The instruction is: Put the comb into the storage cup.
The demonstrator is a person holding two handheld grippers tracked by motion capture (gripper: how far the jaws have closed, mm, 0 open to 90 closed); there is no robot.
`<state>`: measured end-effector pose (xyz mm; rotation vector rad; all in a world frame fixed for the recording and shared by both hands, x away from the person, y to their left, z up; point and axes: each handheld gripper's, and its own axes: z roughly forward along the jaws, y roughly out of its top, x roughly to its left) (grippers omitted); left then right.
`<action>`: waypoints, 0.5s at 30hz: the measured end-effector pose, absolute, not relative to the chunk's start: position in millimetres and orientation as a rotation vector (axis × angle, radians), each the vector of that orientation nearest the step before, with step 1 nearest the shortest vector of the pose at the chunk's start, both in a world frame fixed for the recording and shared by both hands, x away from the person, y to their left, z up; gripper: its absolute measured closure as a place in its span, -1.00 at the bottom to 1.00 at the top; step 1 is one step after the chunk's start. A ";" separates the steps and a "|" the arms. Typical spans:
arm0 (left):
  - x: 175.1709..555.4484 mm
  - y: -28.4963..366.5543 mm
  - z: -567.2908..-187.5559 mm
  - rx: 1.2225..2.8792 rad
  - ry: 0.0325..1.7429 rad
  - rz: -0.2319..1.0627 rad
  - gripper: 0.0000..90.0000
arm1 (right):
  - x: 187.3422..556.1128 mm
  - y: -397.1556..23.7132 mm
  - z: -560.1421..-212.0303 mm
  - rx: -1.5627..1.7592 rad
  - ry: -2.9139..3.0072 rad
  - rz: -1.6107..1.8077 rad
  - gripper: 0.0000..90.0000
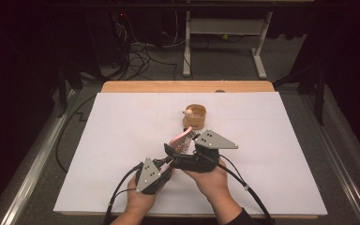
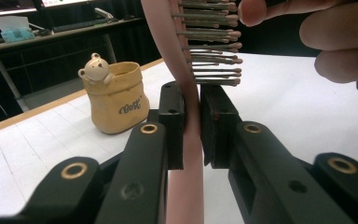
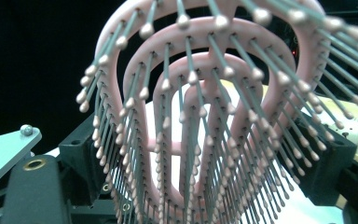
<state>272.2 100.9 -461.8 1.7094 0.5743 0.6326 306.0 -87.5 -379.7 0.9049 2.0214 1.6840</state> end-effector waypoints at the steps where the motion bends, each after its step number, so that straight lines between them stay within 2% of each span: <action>1: 272.3 100.8 -461.7 1.707 0.574 0.631 0.76 | 306.2 -87.8 -379.5 0.905 2.022 1.685 -0.56; 15: 273.4 103.4 -459.8 1.694 0.574 0.612 0.74 | 304.3 -84.7 -375.2 0.880 2.027 1.664 -0.55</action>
